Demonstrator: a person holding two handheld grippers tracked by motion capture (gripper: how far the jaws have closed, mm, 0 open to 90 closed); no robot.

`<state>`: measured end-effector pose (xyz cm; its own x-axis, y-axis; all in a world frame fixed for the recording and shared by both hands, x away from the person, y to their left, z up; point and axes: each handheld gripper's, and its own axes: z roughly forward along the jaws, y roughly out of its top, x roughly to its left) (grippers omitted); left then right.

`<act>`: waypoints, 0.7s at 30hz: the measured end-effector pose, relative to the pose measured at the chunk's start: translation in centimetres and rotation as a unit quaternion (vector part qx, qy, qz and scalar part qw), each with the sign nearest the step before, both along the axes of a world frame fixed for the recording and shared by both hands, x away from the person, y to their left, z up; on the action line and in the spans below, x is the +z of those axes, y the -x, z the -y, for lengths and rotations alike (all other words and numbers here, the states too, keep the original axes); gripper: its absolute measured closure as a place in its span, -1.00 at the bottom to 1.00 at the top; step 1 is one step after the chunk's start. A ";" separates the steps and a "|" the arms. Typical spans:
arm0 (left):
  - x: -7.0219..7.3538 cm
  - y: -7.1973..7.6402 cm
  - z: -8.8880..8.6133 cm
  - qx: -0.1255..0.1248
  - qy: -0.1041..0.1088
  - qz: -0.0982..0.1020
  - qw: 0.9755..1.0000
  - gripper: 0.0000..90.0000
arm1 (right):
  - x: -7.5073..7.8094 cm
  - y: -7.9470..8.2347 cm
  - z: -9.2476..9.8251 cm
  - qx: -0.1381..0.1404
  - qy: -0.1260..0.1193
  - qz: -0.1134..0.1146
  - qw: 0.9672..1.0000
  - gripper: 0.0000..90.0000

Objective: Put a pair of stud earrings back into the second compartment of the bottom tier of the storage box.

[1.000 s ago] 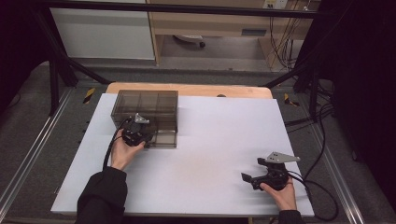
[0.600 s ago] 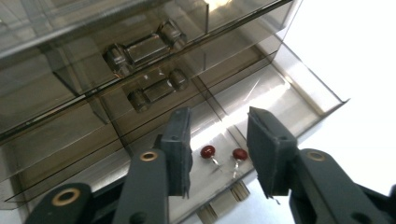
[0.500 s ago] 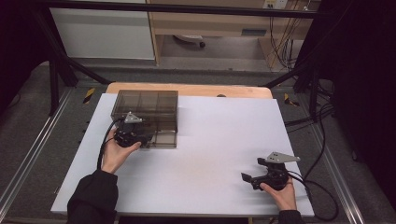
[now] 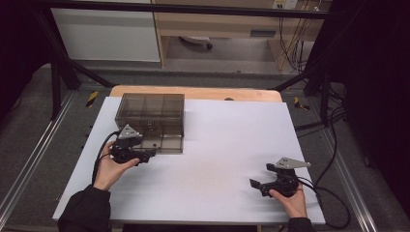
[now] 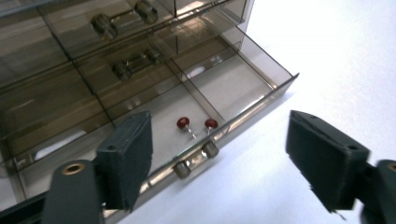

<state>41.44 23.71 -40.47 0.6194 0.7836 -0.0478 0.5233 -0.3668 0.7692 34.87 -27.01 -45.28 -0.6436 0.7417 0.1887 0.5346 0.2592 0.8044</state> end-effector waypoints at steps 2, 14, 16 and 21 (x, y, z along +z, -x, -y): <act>-0.1 0.5 -0.2 -0.004 0.002 0.004 1.000 -0.61 | 0.0 0.0 0.0 0.000 0.000 0.002 1.000 -0.98; -1.6 3.2 -2.0 -0.018 0.006 0.022 1.000 -0.77 | 0.0 0.0 0.0 -0.001 -0.002 0.001 1.000 -0.98; -1.8 3.6 -2.4 -0.018 0.012 0.025 0.999 -0.77 | 0.0 0.0 0.0 -0.001 -0.001 0.001 1.000 -0.98; -2.5 4.5 -3.7 -0.011 0.017 0.027 0.999 -0.77 | 0.0 0.0 0.0 -0.002 -0.002 0.000 1.000 -0.98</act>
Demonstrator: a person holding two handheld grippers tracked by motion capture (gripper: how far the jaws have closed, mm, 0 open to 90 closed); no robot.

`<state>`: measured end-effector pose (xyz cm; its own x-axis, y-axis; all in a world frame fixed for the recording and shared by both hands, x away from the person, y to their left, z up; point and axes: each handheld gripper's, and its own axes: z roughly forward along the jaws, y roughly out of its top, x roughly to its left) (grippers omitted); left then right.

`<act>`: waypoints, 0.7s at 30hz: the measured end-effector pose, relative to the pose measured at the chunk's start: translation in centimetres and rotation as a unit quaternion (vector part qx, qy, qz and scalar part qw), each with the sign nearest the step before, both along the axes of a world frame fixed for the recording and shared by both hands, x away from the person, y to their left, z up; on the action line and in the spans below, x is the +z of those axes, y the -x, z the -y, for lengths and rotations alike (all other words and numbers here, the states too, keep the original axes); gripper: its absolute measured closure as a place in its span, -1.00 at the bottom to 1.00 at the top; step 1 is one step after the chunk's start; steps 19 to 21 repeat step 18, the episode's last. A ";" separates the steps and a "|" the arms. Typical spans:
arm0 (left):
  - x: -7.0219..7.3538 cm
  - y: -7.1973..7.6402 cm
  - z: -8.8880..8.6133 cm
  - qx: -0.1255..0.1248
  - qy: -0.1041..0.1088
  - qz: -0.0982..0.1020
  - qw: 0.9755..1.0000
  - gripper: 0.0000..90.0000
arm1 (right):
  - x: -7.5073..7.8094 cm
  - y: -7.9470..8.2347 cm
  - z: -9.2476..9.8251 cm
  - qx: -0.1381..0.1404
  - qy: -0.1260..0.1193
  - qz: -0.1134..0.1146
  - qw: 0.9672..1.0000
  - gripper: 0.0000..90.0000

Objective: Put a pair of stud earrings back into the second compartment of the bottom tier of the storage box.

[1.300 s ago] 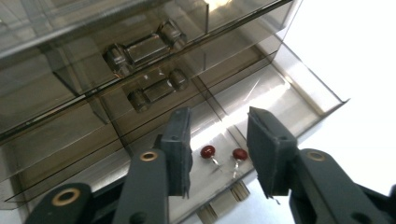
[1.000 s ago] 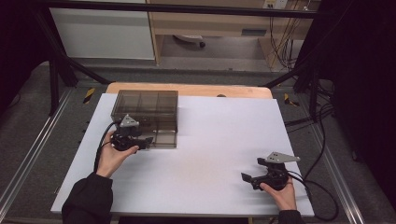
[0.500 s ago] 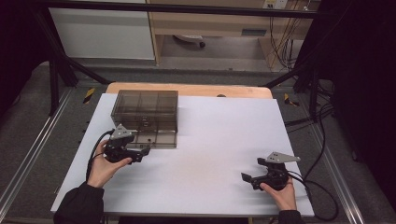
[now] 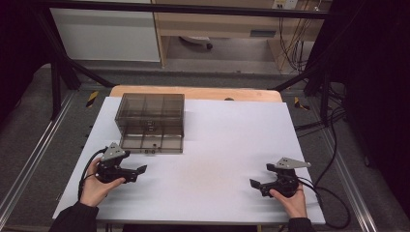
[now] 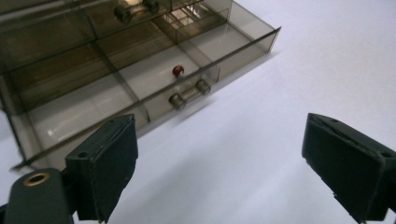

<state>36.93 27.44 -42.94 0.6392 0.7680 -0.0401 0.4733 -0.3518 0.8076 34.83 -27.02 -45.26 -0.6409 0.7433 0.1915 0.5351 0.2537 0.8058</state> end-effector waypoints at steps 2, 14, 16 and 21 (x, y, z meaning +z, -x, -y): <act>-0.4 0.4 -0.6 0.003 0.003 -0.002 1.000 -0.77 | 0.0 0.0 0.0 0.000 0.000 0.000 1.000 -0.98; -2.1 1.1 -2.2 0.005 0.001 -0.019 1.000 -0.77 | 0.0 0.0 0.0 0.000 0.001 -0.001 1.000 -0.98; -2.1 1.0 -2.2 0.005 0.002 -0.020 1.000 -0.77 | 0.0 0.0 0.0 0.001 0.002 -0.001 1.000 -0.98; -2.0 1.0 -2.3 0.004 0.003 -0.021 1.000 -0.77 | 0.0 0.0 0.0 0.001 0.003 -0.001 1.000 -0.98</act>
